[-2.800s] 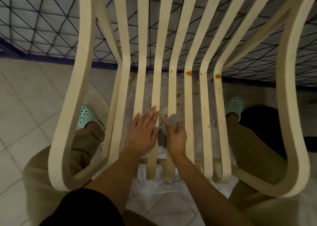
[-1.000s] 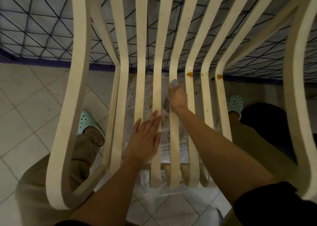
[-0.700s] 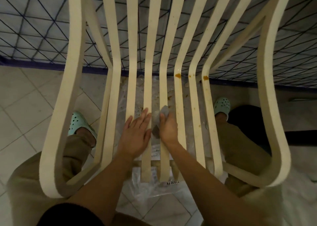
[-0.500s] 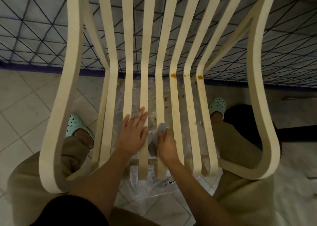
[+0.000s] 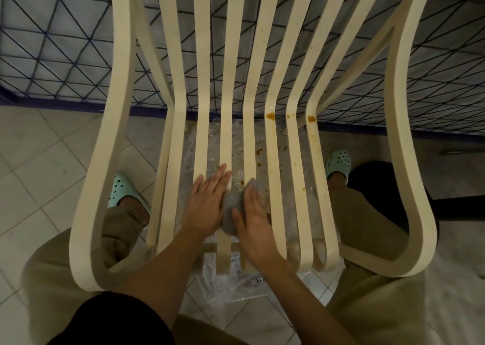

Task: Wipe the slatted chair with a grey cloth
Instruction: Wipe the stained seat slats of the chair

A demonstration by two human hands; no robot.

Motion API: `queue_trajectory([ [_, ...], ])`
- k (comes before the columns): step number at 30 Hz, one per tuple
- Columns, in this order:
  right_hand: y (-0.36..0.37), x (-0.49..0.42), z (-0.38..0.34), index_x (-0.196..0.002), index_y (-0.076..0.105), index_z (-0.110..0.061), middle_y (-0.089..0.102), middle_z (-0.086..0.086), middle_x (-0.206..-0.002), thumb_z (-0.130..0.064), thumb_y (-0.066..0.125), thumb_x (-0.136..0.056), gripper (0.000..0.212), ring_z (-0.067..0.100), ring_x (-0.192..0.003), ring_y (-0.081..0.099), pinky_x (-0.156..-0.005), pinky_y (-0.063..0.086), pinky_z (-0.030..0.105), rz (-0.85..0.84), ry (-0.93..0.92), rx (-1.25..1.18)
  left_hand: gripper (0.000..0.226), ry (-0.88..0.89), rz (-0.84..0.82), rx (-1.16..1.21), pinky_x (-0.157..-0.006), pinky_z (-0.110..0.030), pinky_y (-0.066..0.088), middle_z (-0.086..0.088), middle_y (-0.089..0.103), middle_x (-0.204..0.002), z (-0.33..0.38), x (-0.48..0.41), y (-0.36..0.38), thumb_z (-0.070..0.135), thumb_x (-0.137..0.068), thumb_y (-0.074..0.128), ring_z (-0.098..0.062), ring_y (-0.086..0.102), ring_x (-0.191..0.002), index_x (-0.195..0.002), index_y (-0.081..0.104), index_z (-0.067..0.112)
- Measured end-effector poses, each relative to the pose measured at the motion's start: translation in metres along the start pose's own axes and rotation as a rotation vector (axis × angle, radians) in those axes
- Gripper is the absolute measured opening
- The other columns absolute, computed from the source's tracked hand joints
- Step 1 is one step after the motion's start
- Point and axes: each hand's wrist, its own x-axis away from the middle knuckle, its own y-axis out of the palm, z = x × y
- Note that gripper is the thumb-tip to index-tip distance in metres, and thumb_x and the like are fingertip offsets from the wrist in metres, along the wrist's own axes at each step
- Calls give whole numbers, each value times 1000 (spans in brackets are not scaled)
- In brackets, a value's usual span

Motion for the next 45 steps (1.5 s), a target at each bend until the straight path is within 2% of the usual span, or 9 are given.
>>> queue_trajectory([
  [3, 14, -8, 9, -152, -13, -18, -20, -2, -162, -19, 36, -105, 68, 18, -150, -16, -114, 37, 38, 17, -42, 119, 64, -4, 9, -27, -120, -37, 4, 5, 1, -164, -1, -1, 0, 40, -99, 35, -8, 20, -146, -156, 13, 22],
  [7, 19, -24, 15, -151, -19, -25, -16, 0, -163, -3, 43, -97, 85, 29, -151, 7, -94, 54, 41, 75, -87, 219, 55, -15, 50, 9, -119, -36, 10, 6, 10, -163, 1, -1, -1, 40, -103, 28, -7, 33, -140, -154, 23, 22],
  [11, 18, -47, 14, -156, -3, -10, -16, 3, -163, -15, 44, -101, 72, 29, -152, 1, -98, 51, 36, 76, -55, 322, 54, -28, 61, 36, -120, -36, 11, 7, 9, -163, 1, -1, 2, 39, -104, 30, -7, 35, -139, -154, 23, 22],
  [21, -5, -134, -2, -155, -9, -6, -19, 5, -163, -9, 46, -97, 80, 38, -147, 15, -99, 47, 36, 96, -81, 426, 54, -15, 62, 111, -121, -38, 13, 7, 11, -163, 2, 2, -1, 37, -103, 30, -7, 38, -136, -154, 25, 21],
  [25, -10, -169, -7, -156, -4, -7, -16, 4, -163, -6, 38, -97, 72, 41, -142, 24, -85, 52, 39, 128, -94, 427, 55, -17, 33, 107, -121, -39, 13, 9, 2, -164, 2, 2, -1, 40, -104, 23, -5, 36, -137, -155, 19, 22],
  [28, -15, -191, -9, -156, -4, -7, -17, 4, -163, 2, 45, -91, 82, 42, -143, 23, -89, 53, 38, 141, -91, 409, 55, -10, 33, 108, -121, -41, 14, 8, 2, -164, 2, 2, 1, 39, -104, 26, -5, 34, -140, -155, 19, 21],
  [34, -13, -213, -12, -155, -5, -7, -21, 4, -162, 3, 49, -89, 86, 38, -141, 29, -68, 50, 25, 172, -88, 467, 55, -6, 32, 118, -120, -42, 16, 6, 5, -164, -1, 1, 0, 38, -103, 30, -7, 38, -138, -155, 21, 20],
  [41, -18, -200, -14, -155, -10, -9, -22, 4, -162, -2, 37, -97, 75, 37, -150, 4, -89, 50, 35, 111, -85, 414, 55, -20, 11, 102, -120, -41, 14, 8, 3, -164, -1, 1, -2, 40, -103, 23, -6, 38, -137, -155, 20, 22],
  [45, -11, -170, -9, -155, -12, -10, -19, 1, -163, -3, 39, -95, 78, 38, -149, 5, -87, 52, 37, 60, -72, 393, 56, -23, 6, 91, -121, -39, 12, 9, 1, -164, 0, 1, -3, 41, -103, 21, -5, 38, -136, -155, 19, 22],
])
